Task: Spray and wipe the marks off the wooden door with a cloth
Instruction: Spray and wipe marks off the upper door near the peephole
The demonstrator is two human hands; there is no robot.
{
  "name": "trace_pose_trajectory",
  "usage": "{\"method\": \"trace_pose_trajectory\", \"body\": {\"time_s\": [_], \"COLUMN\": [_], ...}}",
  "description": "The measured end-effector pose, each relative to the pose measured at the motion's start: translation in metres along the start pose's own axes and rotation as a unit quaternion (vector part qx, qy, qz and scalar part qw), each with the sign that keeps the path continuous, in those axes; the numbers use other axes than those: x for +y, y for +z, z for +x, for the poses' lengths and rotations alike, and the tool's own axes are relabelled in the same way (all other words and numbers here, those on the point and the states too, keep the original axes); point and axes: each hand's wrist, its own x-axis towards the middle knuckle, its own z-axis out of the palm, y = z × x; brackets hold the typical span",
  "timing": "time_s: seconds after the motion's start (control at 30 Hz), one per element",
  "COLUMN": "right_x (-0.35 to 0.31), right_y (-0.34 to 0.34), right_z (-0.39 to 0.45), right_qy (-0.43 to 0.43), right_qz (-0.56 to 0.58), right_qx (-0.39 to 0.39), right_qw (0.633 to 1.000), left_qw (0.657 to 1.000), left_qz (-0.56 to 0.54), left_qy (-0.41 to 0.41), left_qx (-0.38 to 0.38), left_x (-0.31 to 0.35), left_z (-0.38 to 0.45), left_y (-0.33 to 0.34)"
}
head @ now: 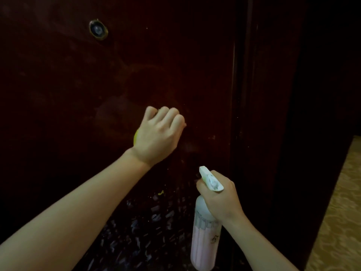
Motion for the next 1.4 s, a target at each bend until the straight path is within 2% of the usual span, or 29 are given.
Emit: {"method": "trace_pose_trajectory", "body": {"time_s": [0.13,0.3,0.37,0.5,0.67,0.73,0.8,0.9,1.03,1.1,1.2,1.3,1.4], "right_x": [0.002,0.000,-0.001,-0.004,-0.006,-0.002,0.002,0.009,0.018,0.021,0.021,0.018,0.016], "right_y": [-0.008,-0.023,-0.027,-0.034,-0.031,-0.030,-0.029,-0.032,-0.030,-0.027,-0.023,-0.016,-0.007], "right_z": [0.008,0.018,0.020,0.021,0.016,0.014,0.013,0.012,-0.002,-0.009,-0.012,-0.013,-0.014], "right_qy": [-0.001,-0.036,-0.032,-0.012,-0.030,-0.028,-0.018,0.004,0.013,0.020,0.031,0.023,0.003], "right_qz": [0.046,-0.024,-0.036,0.026,0.012,0.005,0.001,-0.009,-0.075,-0.084,-0.045,-0.017,-0.034], "right_qx": [0.045,0.068,0.072,0.058,0.024,0.025,0.032,0.043,0.011,-0.001,0.001,0.002,-0.008], "right_qw": [0.998,0.997,0.996,0.998,0.999,0.999,0.999,0.999,0.997,0.996,0.998,1.000,0.999], "left_qw": [0.990,0.951,0.940,0.965,0.998,0.999,0.997,0.975,0.962,0.970,0.985,0.991,0.971], "left_qz": [-0.041,-0.073,-0.072,-0.084,-0.050,-0.037,-0.038,-0.058,-0.077,-0.075,-0.084,-0.103,-0.138], "left_qy": [0.120,0.255,0.281,0.211,0.036,0.015,0.062,0.182,0.209,0.182,0.093,-0.027,-0.183], "left_qx": [-0.066,-0.160,-0.181,-0.131,-0.015,-0.015,-0.041,-0.113,-0.156,-0.146,-0.118,-0.083,-0.069], "left_x": [0.038,0.052,0.051,0.042,0.034,0.041,0.054,0.074,0.079,0.075,0.067,0.061,0.052], "left_z": [-0.028,-0.077,-0.087,-0.063,0.027,0.052,0.055,0.021,-0.027,-0.038,-0.044,-0.046,-0.058], "left_y": [0.013,0.017,0.016,0.016,0.019,0.023,0.030,0.034,0.031,0.028,0.018,0.001,-0.020]}}
